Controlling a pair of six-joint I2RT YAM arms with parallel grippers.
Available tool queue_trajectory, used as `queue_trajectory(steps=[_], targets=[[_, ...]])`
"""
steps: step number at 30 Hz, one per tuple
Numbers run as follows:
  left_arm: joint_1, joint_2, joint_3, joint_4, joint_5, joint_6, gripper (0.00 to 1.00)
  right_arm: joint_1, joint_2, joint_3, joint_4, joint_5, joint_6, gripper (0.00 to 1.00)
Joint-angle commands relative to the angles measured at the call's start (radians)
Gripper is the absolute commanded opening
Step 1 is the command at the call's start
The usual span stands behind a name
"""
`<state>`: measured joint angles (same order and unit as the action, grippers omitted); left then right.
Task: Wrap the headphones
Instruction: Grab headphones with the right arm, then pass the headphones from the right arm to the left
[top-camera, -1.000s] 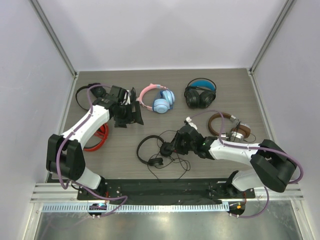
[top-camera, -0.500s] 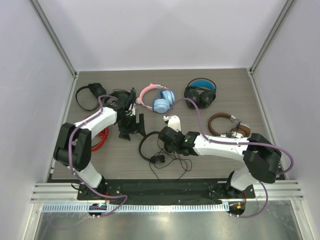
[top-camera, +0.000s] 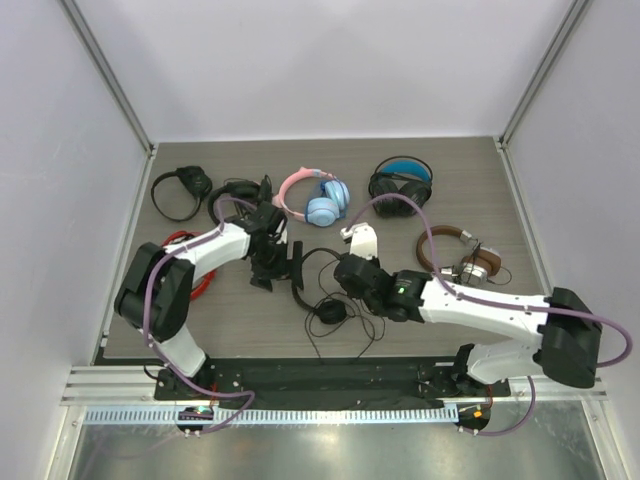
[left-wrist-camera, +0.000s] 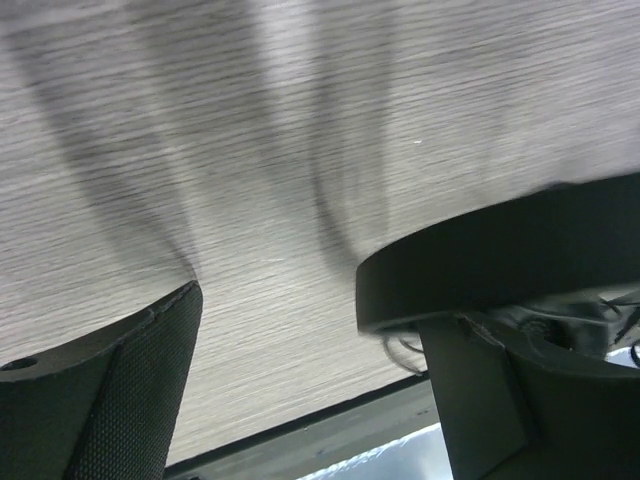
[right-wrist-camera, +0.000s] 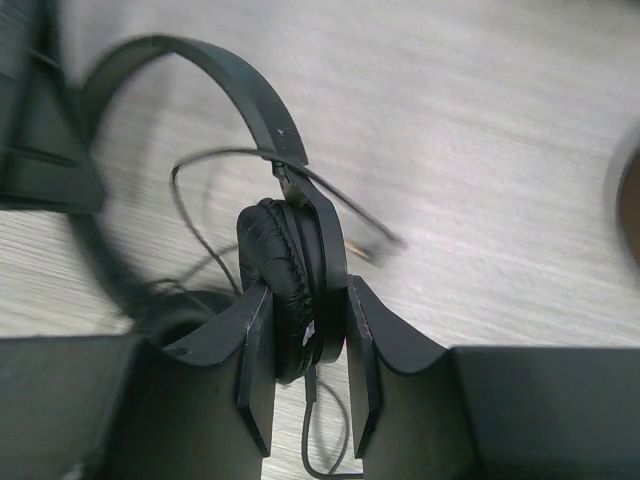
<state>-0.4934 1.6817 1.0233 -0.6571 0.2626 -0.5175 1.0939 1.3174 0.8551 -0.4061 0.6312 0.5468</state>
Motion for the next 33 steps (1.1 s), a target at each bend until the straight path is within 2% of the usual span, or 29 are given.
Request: queue_trajectory(steps=[1, 10, 17, 25, 33], targets=[[-0.002, -0.066, -0.003, 0.068, 0.041, -0.013, 0.87, 0.006, -0.078, 0.033, 0.09, 0.042, -0.013, 0.01], [-0.002, -0.315, 0.075, 0.054, -0.072, -0.021, 0.91, 0.006, -0.092, 0.234, 0.038, 0.058, -0.13, 0.01], [-0.002, -0.422, 0.155, 0.042, -0.16, 0.025, 0.91, 0.006, -0.112, 0.351, 0.027, 0.062, -0.222, 0.01], [0.006, -0.393, 0.196, 0.057, -0.141, 0.04, 0.86, 0.007, -0.173, 0.404, 0.026, 0.009, -0.292, 0.01], [0.007, -0.359, 0.215, 0.129, -0.117, 0.06, 0.84, 0.006, -0.228, 0.401, 0.029, -0.083, -0.271, 0.01]])
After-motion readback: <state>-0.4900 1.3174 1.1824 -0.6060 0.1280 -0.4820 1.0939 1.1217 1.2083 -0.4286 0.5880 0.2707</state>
